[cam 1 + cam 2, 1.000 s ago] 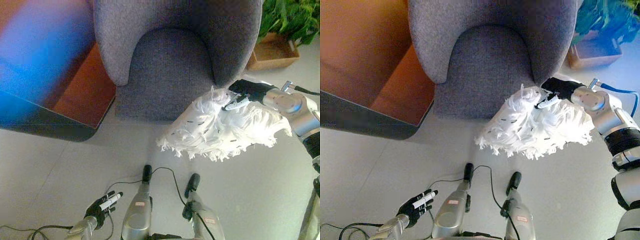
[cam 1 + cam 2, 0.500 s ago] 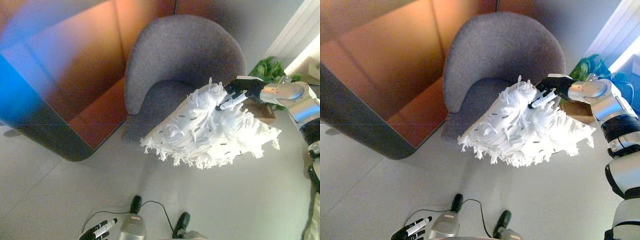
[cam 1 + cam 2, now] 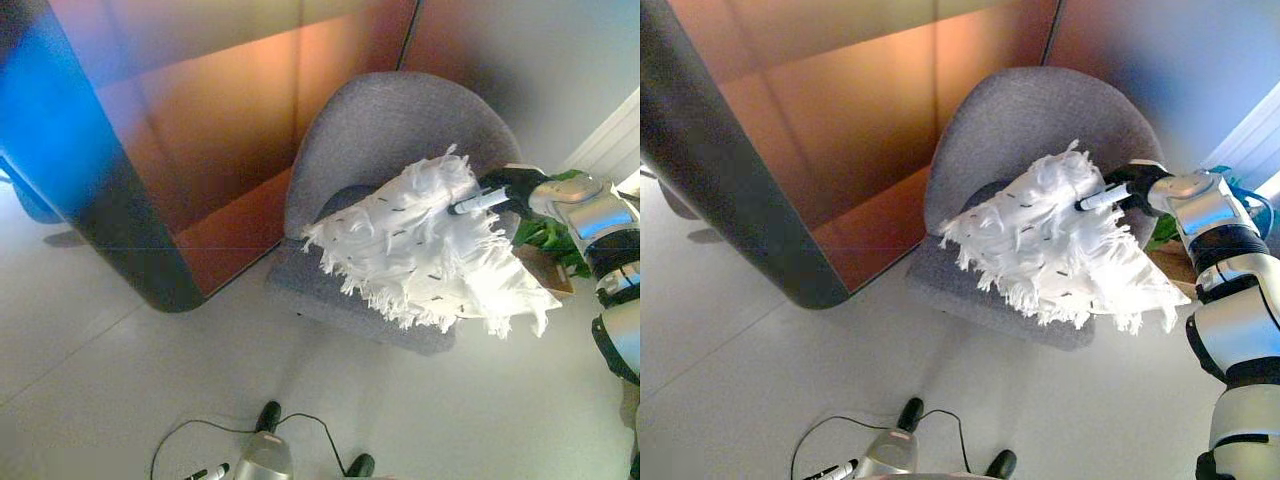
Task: Pick up the pillow and put it on the sofa.
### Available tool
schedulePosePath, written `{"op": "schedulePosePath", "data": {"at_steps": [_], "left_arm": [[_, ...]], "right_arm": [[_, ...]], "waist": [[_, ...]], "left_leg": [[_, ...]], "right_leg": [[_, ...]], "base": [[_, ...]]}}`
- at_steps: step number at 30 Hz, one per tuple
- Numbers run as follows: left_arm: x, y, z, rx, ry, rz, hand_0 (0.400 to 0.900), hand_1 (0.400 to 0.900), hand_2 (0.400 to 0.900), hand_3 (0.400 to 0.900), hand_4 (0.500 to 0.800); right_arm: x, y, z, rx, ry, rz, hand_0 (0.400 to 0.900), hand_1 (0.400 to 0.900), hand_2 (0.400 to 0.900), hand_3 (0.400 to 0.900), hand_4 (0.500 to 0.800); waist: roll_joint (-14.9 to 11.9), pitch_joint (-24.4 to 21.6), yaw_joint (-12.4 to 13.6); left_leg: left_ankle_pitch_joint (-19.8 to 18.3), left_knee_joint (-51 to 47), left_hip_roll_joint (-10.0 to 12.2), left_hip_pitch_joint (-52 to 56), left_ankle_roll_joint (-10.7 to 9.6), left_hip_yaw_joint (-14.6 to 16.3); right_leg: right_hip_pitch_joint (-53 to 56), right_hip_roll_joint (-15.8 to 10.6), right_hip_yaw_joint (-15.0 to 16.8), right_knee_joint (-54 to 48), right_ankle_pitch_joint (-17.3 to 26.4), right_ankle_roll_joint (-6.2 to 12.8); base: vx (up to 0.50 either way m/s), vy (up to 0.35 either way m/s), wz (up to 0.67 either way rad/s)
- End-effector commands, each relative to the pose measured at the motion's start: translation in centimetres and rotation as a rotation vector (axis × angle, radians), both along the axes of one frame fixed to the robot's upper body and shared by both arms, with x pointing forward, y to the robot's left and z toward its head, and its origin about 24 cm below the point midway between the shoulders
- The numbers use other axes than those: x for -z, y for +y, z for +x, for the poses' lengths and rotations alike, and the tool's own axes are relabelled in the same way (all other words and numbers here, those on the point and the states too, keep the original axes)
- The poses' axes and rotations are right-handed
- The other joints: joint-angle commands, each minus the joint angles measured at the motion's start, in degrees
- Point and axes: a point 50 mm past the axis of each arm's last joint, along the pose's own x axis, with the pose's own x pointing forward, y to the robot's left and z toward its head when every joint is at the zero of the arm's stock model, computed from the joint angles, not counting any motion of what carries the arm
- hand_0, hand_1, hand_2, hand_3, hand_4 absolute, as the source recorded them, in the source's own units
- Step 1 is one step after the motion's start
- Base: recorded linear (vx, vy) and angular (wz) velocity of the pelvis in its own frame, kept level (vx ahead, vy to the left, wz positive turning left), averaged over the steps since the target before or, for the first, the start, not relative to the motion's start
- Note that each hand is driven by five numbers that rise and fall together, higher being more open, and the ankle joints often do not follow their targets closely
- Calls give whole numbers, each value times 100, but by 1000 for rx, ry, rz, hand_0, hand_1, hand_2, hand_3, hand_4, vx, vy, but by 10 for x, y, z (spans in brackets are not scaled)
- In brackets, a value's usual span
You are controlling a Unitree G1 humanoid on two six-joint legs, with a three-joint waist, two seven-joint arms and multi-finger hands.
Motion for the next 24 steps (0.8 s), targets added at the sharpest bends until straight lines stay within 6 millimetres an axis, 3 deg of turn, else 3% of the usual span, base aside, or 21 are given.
{"op": "schedulePosePath", "data": {"at_steps": [1,2,3,4,8,15,24], "left_arm": [[-8,22,-10,30,20,65,900,900,900,900,800],[-8,22,-8,30,11,64,900,900,900,900,800],[-8,22,-6,27,3,62,900,900,900,900,800],[-9,23,-4,25,-10,58,900,900,900,900,800],[-9,20,0,38,-41,42,900,900,900,900,800],[-11,20,2,50,-75,25,900,900,900,900,800],[-10,18,0,54,-75,4,900,900,900,900,800]], "right_arm": [[-135,-9,-5,170,-451,2,400,400,400,400,500],[-140,-16,-8,235,-487,-12,400,400,400,400,500],[-144,-22,-12,309,-525,-19,855,855,855,855,773],[-149,-29,-17,343,-518,-11,900,900,900,900,800],[-165,-49,-34,436,-540,-8,900,900,900,900,800],[-160,-75,-52,464,-483,-43,900,900,900,900,800],[-161,-79,-56,438,-454,-82,900,900,900,900,800]], "waist": [[-237,56,122],[-216,108,139],[-193,149,147],[-156,199,167],[-62,325,198],[-14,329,145],[102,279,62]], "left_leg": [[-401,-61,-202,14,95,300],[-395,-61,-197,-26,96,300],[-389,-61,-192,-70,96,291],[-416,-61,-174,-113,83,294],[-376,-61,-182,-366,78,239],[-382,-61,-165,-415,56,267],[-386,-61,-165,-412,31,342]], "right_leg": [[284,149,31,-5,-196,256],[250,147,40,-5,-192,255],[212,145,38,-5,-193,254],[165,152,44,-5,-213,251],[-46,145,60,-5,-231,234],[-131,124,70,-5,-241,241],[-192,97,104,-5,-272,213]], "base": [[-90,-18,4],[-111,-6,3],[-106,-12,1],[-125,-8,3],[-111,-4,3],[-23,-13,-7],[-11,10,-6]]}}
